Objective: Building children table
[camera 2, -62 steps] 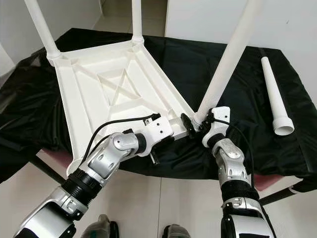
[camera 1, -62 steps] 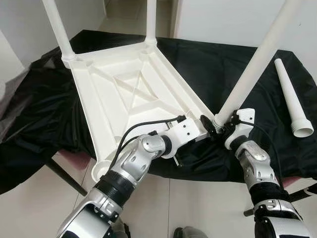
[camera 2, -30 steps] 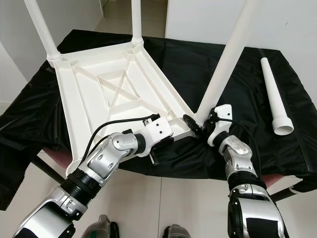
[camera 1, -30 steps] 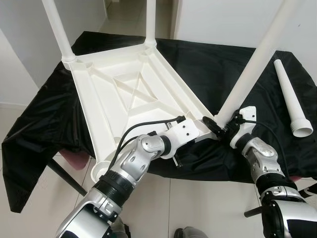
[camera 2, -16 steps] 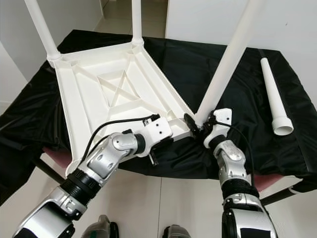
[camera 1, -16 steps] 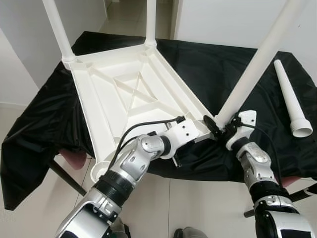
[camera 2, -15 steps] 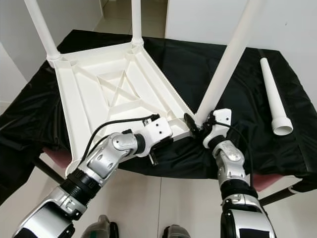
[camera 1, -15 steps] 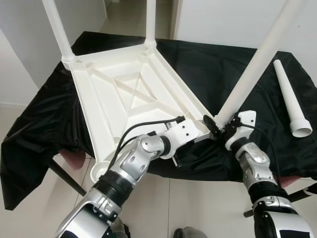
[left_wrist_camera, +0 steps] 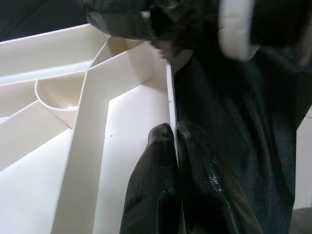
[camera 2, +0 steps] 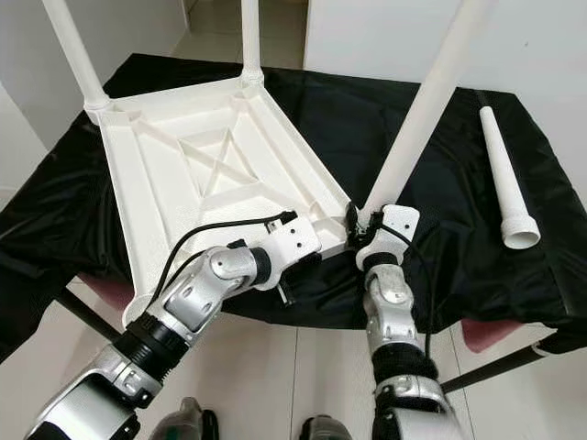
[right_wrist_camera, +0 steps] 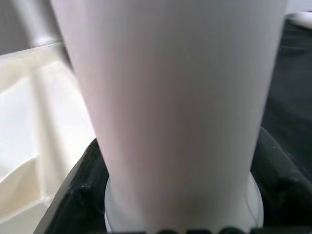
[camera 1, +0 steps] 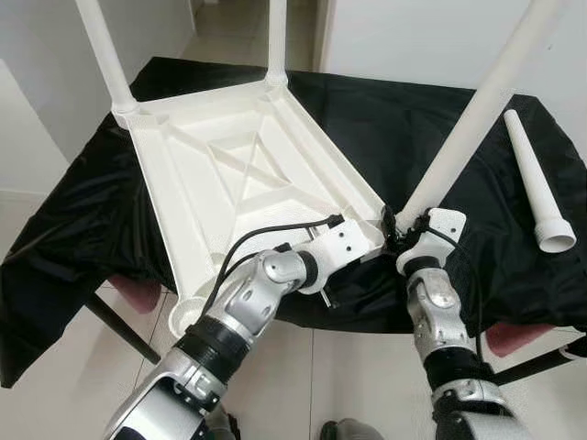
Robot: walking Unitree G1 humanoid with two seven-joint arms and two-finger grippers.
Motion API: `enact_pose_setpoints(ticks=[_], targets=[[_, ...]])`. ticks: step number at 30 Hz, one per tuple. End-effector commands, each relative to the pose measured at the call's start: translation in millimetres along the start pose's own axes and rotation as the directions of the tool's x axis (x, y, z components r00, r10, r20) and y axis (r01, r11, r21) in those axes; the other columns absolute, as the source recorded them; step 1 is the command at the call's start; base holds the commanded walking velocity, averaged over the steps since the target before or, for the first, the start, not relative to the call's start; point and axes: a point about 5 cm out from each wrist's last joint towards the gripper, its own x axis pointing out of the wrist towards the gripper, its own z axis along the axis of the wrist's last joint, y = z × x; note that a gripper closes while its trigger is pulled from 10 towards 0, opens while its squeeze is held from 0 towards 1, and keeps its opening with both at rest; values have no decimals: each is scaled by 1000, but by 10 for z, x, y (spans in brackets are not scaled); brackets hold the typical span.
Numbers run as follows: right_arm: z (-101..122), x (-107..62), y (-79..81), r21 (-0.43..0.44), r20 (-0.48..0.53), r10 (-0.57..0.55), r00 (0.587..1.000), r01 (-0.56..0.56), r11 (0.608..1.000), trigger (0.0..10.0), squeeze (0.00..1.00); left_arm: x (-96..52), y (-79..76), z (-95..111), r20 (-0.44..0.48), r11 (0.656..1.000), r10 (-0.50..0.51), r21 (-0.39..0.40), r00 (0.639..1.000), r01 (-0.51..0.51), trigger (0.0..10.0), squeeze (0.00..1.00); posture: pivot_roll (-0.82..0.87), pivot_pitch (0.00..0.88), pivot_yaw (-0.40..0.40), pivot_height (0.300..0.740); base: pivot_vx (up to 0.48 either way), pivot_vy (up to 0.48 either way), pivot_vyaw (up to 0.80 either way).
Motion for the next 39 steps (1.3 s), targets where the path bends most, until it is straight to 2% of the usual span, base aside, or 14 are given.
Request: enact_pose_setpoints(ticks=[1, 8, 16, 17, 25, 29, 30, 34, 36, 38, 39], targets=[[-239, -106, -305, -39, -137, -224, 965, 221, 975, 10000, 0, -36, 35, 245, 103, 998, 10, 62, 995, -16, 10000, 0, 9, 52, -7, 740, 0, 0, 0], [-206, -92, -358, -78, -127, -272, 954, 264, 961, 10000, 0, -27, 42, 263, 109, 998, 10, 67, 994, -18, 10000, 0, 7, 48, -10, 740, 0, 0, 0], [-188, -109, -327, -87, -125, -278, 953, 268, 959, 10000, 0, -29, 44, 259, 109, 998, 13, 67, 994, -21, 10000, 0, 10, 49, -12, 740, 0, 0, 0], [-180, -119, -309, -80, -128, -261, 957, 252, 964, 10000, 1000, -30, 40, 258, 109, 998, 13, 66, 994, -20, 10000, 0, 12, 49, -14, 740, 0, 0, 0], [-146, -131, -301, -57, -128, -197, 972, 191, 980, 10000, 1000, -34, 29, 253, 109, 998, 17, 61, 994, -23, 10000, 0, 17, 47, -22, 740, 0, 0, 0], [-114, -121, -340, -46, -105, -117, 988, 113, 993, 10000, 1000, -36, 13, 243, 108, 998, 17, 58, 994, -23, 10000, 0, 17, 43, -25, 740, 0, 0, 0], [-117, -112, -338, -28, -109, -61, 992, 58, 998, 10000, 0, -35, 10, 242, 107, 998, 16, 58, 994, -23, 10000, 0, 17, 43, -25, 740, 0, 0, 0], [-110, -100, -352, -8, -110, 138, 984, -140, 990, 10000, 0, -30, 10, 244, 109, 998, 16, 59, 994, -22, 10000, 0, 14, 37, -22, 740, 0, 0, 0], [-110, -100, -352, -8, -110, 138, 984, -140, 990, 10000, 0, -30, 10, 244, 109, 998, 16, 59, 994, -22, 10000, 0, 14, 37, -22, 740, 0, 0, 0], [-91, -93, -403, -8, -104, 258, 961, -260, 966, 10000, 0, -29, 11, 249, 110, 998, 13, 62, 994, -20, 10000, 0, 10, 32, -18, 740, 0, 0, 0], [-91, -93, -403, -8, -104, 258, 961, -260, 966, 10000, 0, -29, 11, 249, 110, 998, 13, 62, 994, -20, 10000, 0, 10, 32, -18, 740, 0, 0, 0]])
